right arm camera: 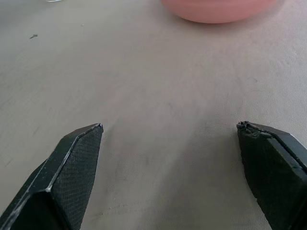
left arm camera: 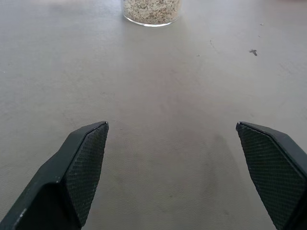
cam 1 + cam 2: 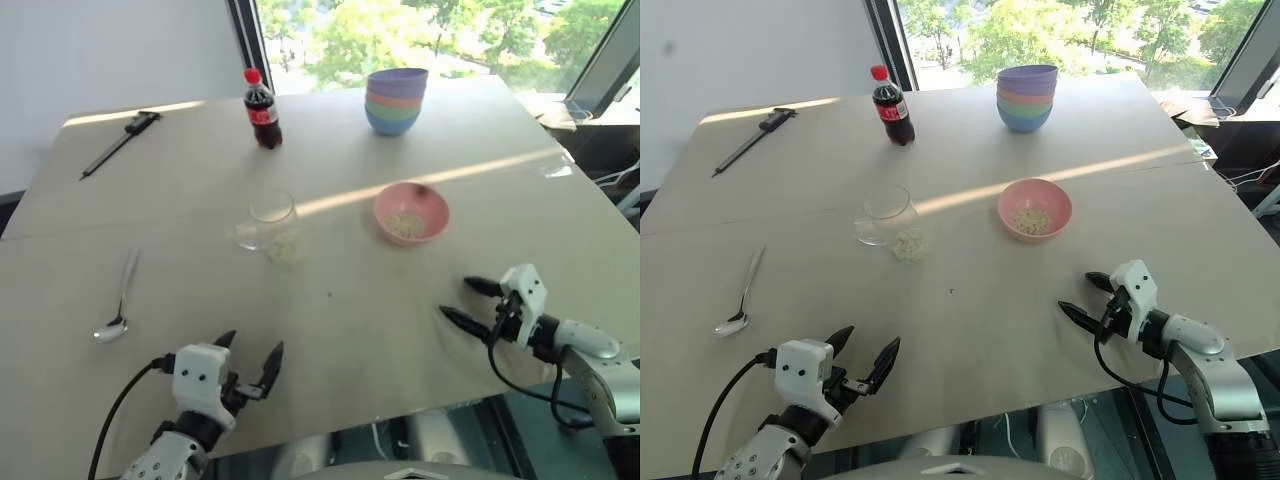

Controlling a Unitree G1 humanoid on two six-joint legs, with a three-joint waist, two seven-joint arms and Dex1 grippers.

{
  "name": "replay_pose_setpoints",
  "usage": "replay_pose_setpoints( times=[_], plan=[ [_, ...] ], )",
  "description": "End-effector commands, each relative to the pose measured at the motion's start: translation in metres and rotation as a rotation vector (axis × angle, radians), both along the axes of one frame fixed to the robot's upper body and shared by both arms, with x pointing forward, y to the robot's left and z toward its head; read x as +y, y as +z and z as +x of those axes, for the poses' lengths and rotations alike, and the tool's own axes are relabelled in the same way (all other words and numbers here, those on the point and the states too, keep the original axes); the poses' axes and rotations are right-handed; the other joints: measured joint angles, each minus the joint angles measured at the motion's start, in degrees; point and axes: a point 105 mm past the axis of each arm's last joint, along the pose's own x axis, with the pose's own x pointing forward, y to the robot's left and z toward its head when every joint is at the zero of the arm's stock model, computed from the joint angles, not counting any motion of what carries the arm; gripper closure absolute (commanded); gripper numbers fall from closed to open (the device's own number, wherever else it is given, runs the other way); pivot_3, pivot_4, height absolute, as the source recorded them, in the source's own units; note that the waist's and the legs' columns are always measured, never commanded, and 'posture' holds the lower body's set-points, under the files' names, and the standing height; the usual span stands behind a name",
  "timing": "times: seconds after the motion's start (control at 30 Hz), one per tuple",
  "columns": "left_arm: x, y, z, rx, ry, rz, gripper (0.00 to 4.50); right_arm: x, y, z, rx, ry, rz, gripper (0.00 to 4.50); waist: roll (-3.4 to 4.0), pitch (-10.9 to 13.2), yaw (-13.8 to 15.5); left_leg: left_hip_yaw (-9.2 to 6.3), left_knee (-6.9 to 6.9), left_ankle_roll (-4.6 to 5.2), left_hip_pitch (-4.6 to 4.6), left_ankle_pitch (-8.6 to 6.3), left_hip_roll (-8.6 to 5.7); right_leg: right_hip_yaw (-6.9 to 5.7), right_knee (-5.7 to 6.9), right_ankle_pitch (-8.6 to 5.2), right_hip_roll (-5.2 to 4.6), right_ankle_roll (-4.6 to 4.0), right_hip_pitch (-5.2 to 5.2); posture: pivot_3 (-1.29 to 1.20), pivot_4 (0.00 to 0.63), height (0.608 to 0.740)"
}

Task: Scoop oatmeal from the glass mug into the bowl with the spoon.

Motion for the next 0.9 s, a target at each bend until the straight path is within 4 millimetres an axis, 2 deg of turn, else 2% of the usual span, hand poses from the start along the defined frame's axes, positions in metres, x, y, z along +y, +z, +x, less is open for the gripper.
replay_pose_setpoints(
  times=[0.03,0.3,0.9],
  plan=[
    [0.0001,0.0149,0.0015,-0.069,-0.014,0.016,0.05,0.0041,0.0100,-0.0020,-0.040,0.071,0.006,0.00,0.00,0.0,0.0,0.00,0.00,0.00,0.00,0.00,0.00,0.00,0.00,0.00,0.00,0.00,0.00,0.00,0.150,0.740],
    [-0.0008,0.0151,-0.0010,-0.087,-0.020,0.030,0.05,0.0086,0.0124,-0.0038,-0.062,0.145,-0.008,0.00,0.02,0.0,0.1,0.02,0.01,0.00,0.00,0.00,0.00,0.02,0.00,0.01,0.00,0.00,0.00,0.00,0.150,0.740],
    [0.0000,0.0165,0.0036,-0.106,-0.033,0.058,0.05,0.0077,0.0162,-0.0008,-0.143,0.118,-0.032,0.00,0.03,0.0,1.1,0.07,0.04,-0.01,0.01,0.01,-0.01,0.03,0.04,0.09,0.02,-0.13,0.00,0.00,0.150,0.740]
  ],
)
